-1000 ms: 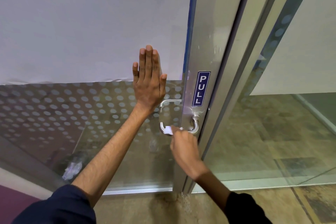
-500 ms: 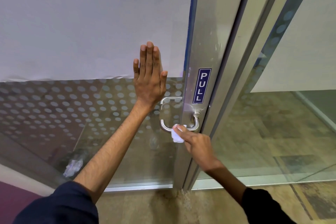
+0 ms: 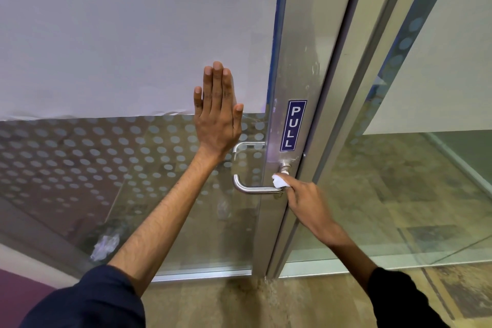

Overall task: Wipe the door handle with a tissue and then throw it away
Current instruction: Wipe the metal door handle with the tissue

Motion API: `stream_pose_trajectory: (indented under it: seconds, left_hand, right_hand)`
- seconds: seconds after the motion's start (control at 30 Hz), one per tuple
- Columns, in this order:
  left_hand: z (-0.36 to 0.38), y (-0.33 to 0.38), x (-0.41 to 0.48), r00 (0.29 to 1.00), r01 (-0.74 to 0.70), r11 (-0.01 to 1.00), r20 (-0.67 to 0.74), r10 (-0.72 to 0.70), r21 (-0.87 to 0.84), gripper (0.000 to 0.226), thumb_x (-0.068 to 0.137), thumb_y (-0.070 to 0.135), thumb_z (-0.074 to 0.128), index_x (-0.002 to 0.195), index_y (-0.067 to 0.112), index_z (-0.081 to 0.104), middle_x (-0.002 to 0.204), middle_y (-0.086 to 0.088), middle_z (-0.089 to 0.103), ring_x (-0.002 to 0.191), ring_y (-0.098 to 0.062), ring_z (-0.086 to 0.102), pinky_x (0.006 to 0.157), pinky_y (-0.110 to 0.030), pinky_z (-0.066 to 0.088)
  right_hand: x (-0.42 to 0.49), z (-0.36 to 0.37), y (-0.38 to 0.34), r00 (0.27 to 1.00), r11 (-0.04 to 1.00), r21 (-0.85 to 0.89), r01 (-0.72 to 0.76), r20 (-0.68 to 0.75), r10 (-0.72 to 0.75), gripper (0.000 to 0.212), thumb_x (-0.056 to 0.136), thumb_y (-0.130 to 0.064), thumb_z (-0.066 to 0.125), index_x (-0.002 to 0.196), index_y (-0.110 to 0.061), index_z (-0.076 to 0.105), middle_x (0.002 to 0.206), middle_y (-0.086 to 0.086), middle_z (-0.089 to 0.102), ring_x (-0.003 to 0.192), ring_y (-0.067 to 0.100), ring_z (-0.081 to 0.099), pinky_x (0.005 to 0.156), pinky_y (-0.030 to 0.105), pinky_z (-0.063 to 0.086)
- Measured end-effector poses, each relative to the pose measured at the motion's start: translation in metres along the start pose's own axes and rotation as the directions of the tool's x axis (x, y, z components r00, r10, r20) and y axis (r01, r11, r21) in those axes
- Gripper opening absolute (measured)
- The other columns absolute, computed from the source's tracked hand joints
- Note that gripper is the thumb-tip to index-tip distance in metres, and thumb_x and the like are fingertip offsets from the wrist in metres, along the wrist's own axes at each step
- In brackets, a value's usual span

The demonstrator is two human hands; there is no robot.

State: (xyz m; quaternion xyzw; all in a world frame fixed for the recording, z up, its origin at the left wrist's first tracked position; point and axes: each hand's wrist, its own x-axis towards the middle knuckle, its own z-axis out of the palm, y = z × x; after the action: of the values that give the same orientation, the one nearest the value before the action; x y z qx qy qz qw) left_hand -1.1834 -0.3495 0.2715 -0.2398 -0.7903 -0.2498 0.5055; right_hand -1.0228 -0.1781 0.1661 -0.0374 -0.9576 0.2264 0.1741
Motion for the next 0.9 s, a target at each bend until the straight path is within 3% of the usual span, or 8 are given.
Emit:
stream_pose_trajectory:
  seconds: [0.17, 0.4, 0.5, 0.63, 0.77, 0.9]
  left_hand:
    - [-0.001, 0.001, 0.000, 1.000, 0.003, 1.000, 0.005, -0.003, -0.005, 0.059, 0.102, 0.038, 0.007, 0.153, 0.020, -0.019, 0.160, 0.008, -0.032, 0.151, -0.011, -0.021, 0.124, -0.034, -0.014]
    - [-0.002, 0.001, 0.000, 1.000, 0.013, 1.000, 0.011, -0.013, -0.011, 0.059, 0.102, 0.037, 0.008, 0.153, 0.019, -0.018, 0.160, 0.007, -0.030, 0.151, -0.011, -0.020, 0.124, -0.034, -0.013]
    - [-0.002, 0.002, -0.001, 1.000, 0.008, 1.000, 0.007, -0.008, -0.008, 0.060, 0.102, 0.036, 0.011, 0.153, 0.019, -0.016, 0.161, 0.007, -0.029, 0.151, -0.011, -0.019, 0.124, -0.034, -0.013]
    - [-0.002, 0.002, -0.001, 1.000, 0.006, 1.000, 0.008, -0.006, -0.004, 0.060, 0.103, 0.037, 0.009, 0.154, 0.018, -0.016, 0.161, 0.006, -0.029, 0.152, -0.012, -0.019, 0.124, -0.034, -0.013]
    - [-0.004, 0.002, 0.000, 1.000, -0.002, 1.000, 0.006, 0.002, -0.001, 0.058, 0.103, 0.038, 0.007, 0.154, 0.018, -0.015, 0.162, 0.006, -0.028, 0.152, -0.011, -0.019, 0.124, -0.033, -0.013]
    - [-0.004, 0.002, 0.000, 1.000, -0.013, 1.000, 0.002, 0.013, 0.010, 0.059, 0.103, 0.037, 0.008, 0.154, 0.018, -0.016, 0.161, 0.006, -0.029, 0.151, -0.011, -0.019, 0.124, -0.033, -0.014]
  right_hand:
    - [-0.026, 0.022, -0.024, 0.994, 0.999, 0.008, -0.031, -0.101, 0.031, 0.045, 0.088, -0.015, 0.049, 0.127, -0.035, 0.060, 0.125, -0.012, 0.066, 0.083, 0.023, 0.072, 0.067, 0.034, 0.056]
    - [-0.015, 0.019, -0.056, 0.987, 0.994, -0.110, -0.001, -0.158, -0.016, 0.038, 0.079, -0.006, 0.068, 0.109, -0.030, 0.072, 0.084, -0.001, 0.076, 0.055, 0.028, 0.065, 0.044, 0.026, 0.044]
    - [-0.006, 0.024, -0.073, 0.994, 0.991, -0.126, 0.048, -0.092, -0.060, 0.039, 0.077, -0.008, 0.063, 0.105, -0.034, 0.070, 0.070, 0.004, 0.072, 0.056, 0.030, 0.064, 0.045, 0.026, 0.040]
    - [0.008, 0.035, -0.095, 0.997, 0.989, -0.131, 0.070, 0.045, -0.065, 0.043, 0.084, -0.011, 0.048, 0.117, -0.033, 0.066, 0.079, 0.012, 0.072, 0.071, 0.039, 0.063, 0.057, 0.037, 0.048]
    - [0.019, 0.036, -0.088, 0.999, 0.999, -0.041, -0.027, -0.022, 0.026, 0.029, 0.090, -0.029, 0.058, 0.116, -0.038, 0.068, 0.083, 0.011, 0.074, 0.079, 0.036, 0.066, 0.064, 0.037, 0.049]
    - [0.025, 0.028, -0.081, 0.991, 0.992, 0.097, -0.087, -0.091, 0.096, 0.030, 0.085, -0.027, 0.062, 0.113, -0.034, 0.070, 0.097, 0.005, 0.075, 0.088, 0.031, 0.070, 0.071, 0.039, 0.055]
